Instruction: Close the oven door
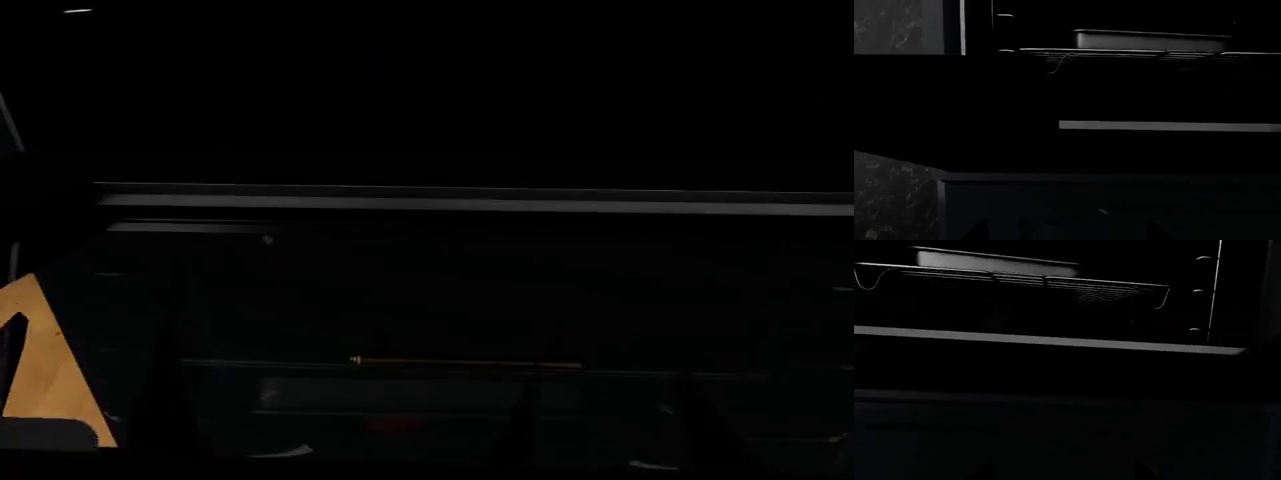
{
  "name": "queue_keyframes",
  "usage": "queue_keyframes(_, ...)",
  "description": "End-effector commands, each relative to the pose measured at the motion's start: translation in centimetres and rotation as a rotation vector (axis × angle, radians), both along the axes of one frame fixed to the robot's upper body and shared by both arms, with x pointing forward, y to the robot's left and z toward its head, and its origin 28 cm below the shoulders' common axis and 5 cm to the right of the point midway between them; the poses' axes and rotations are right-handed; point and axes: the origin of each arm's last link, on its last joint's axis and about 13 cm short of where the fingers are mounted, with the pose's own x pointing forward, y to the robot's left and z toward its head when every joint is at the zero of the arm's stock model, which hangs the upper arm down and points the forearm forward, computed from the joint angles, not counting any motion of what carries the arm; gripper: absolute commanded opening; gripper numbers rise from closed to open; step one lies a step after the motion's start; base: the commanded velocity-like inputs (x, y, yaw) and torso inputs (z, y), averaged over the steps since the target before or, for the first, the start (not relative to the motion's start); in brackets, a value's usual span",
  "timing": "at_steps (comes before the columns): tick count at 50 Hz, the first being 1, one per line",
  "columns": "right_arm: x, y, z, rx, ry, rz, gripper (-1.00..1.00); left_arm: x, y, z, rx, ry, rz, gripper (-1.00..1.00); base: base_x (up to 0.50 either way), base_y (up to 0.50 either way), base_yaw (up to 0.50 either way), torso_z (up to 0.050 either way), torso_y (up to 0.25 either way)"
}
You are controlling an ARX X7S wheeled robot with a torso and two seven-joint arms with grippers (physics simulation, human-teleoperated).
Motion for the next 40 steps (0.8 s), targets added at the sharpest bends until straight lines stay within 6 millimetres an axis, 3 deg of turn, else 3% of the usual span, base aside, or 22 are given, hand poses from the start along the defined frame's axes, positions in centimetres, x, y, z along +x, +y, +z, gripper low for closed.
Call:
queue_keyframes(1,-1.0,-0.4,3.9,0.111,-0.097,0.045,1.0,-0.7,-1.1,5.7,-0.013,-0.096,-0.062,1.0,0.0,0.0,0.0,0.0,0.0)
queue_keyframes(12,-0.1,-0.1,10.4,0.005,-0.238,0.046,1.0,-0.2,-0.9,11.5,-0.012,-0.204,-0.079,1.0,0.0,0.0,0.0,0.0,0.0)
queue_keyframes(17,0.8,-0.4,12.2,0.045,-0.264,0.065,1.0,-0.6,-0.8,14.3,-0.008,-0.236,-0.089,1.0,0.0,0.0,0.0,0.0,0.003)
queue_keyframes(22,1.5,-0.4,14.1,0.022,-0.294,0.068,1.0,1.1,-0.5,16.1,-0.028,-0.283,-0.002,1.0,0.0,0.0,0.0,0.0,0.0)
queue_keyframes(31,3.9,-0.3,18.8,0.015,-0.325,0.089,1.0,5.0,-0.2,20.2,-0.057,-0.316,-0.029,1.0,0.0,0.0,0.0,0.0,0.0)
queue_keyframes(32,6.4,0.2,21.1,-0.044,-0.342,0.084,1.0,6.6,-1.8,23.7,-0.071,-0.418,-0.042,1.0,0.0,0.0,0.0,0.0,0.0)
queue_keyframes(33,7.3,-0.2,24.1,-0.044,-0.391,0.057,1.0,8.6,-1.4,24.6,-0.076,-0.357,-0.003,1.0,0.0,0.0,0.0,0.0,0.0)
queue_keyframes(40,9.9,0.3,27.5,-0.081,-0.401,0.065,1.0,10.5,-1.6,27.7,-0.072,-0.365,0.007,1.0,0.0,0.0,0.0,0.0,0.002)
